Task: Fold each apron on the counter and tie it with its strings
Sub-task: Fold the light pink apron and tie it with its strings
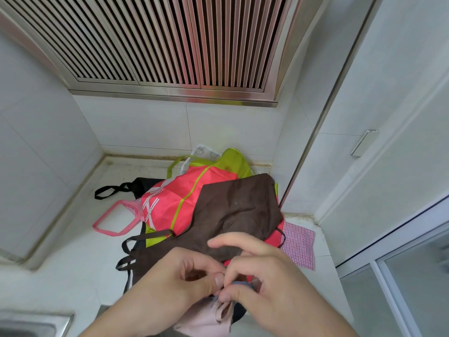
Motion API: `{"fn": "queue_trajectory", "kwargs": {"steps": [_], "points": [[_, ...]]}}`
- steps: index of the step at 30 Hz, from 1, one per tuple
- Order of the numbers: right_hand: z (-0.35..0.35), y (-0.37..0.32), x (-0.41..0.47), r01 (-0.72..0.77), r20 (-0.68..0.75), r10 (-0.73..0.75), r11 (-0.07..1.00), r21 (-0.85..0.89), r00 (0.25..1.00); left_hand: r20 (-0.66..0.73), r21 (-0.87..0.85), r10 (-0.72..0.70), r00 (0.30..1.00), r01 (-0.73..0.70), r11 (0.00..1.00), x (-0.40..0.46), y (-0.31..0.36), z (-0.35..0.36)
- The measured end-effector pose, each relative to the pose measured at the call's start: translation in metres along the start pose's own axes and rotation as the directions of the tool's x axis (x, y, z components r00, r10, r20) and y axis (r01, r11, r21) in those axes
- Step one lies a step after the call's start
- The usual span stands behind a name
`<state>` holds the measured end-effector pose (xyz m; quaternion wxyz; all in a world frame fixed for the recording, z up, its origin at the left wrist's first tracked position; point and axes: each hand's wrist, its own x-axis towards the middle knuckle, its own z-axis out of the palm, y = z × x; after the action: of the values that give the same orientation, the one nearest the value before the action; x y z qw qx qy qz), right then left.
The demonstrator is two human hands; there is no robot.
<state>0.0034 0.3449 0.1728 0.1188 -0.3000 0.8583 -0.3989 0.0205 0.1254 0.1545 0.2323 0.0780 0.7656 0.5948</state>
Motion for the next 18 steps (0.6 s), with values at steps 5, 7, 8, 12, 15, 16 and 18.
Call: {"fn": "queue_trajectory", "kwargs": {"steps": [5, 7, 8, 12, 15, 16, 18], "points": [[0.003, 0.006, 0.006, 0.007, -0.026, -0.009, 0.998, -0.066, 1.000, 0.017, 0.028, 0.025, 1.000, -0.026, 0.999, 0.001, 0.007, -0.003], [0.004, 0.005, 0.007, 0.055, -0.038, -0.062, 0.985, -0.163, 0.997, 0.017, 0.071, 0.019, 1.000, -0.020, 0.997, 0.000, 0.009, -0.006], [0.005, 0.003, 0.006, 0.058, -0.044, -0.067, 0.980, -0.190, 0.997, 0.022, 0.099, 0.020, 1.000, -0.022, 0.995, 0.000, 0.010, -0.007], [0.008, -0.002, 0.006, 0.068, -0.051, -0.079, 0.979, -0.191, 0.996, 0.055, 0.172, 0.013, 0.998, -0.022, 0.985, -0.002, 0.013, -0.010], [0.009, -0.003, 0.009, 0.120, -0.043, -0.128, 0.979, -0.163, 0.991, 0.084, 0.150, 0.019, 0.996, -0.032, 0.988, -0.002, 0.014, -0.012], [0.009, -0.002, 0.009, 0.132, -0.041, -0.141, 0.978, -0.162, 0.989, 0.089, 0.122, 0.029, 0.996, -0.040, 0.992, -0.003, 0.015, -0.012], [0.009, -0.002, 0.010, 0.141, -0.039, -0.150, 0.975, -0.170, 0.988, 0.088, 0.071, 0.038, 0.995, -0.044, 0.996, -0.003, 0.015, -0.013]]}}
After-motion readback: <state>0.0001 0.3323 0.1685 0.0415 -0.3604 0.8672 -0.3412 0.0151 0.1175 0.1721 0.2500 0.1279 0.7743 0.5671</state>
